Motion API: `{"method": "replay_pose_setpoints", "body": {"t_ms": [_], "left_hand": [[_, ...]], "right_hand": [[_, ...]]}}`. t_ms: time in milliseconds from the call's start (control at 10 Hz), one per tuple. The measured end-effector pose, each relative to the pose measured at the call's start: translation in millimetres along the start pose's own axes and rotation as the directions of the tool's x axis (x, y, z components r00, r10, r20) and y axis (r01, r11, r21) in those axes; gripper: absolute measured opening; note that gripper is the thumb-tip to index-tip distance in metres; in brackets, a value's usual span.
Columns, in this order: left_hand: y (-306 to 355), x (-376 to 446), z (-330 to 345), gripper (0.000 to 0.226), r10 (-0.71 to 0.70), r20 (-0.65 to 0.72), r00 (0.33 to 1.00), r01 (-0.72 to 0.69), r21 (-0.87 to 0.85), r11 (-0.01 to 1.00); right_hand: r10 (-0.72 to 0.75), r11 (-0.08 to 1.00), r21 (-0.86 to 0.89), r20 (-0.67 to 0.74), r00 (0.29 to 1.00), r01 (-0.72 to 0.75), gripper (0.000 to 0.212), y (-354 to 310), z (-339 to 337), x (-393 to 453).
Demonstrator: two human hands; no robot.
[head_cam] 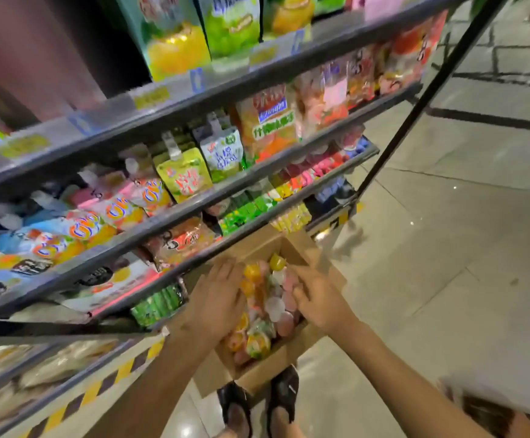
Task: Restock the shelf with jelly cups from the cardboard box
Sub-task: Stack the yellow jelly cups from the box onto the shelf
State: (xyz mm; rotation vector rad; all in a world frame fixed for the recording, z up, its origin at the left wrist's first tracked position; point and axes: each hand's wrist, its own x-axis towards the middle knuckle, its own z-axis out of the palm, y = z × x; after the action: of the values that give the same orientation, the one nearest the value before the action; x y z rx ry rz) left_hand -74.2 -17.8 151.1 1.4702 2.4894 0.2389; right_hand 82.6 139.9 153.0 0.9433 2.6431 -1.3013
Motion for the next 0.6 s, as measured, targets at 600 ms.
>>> {"method": "replay_pose_setpoints", "body": {"t_ms": [600], "left_hand": [[-92, -12, 409, 0.073, -0.486, 0.411, 0.771, 0.628, -0.366, 0.687]], "right_hand": [[0.128, 0.926, -0.355, 0.608, 0.784, 0.124, 0.036, 242, 320, 87]]}}
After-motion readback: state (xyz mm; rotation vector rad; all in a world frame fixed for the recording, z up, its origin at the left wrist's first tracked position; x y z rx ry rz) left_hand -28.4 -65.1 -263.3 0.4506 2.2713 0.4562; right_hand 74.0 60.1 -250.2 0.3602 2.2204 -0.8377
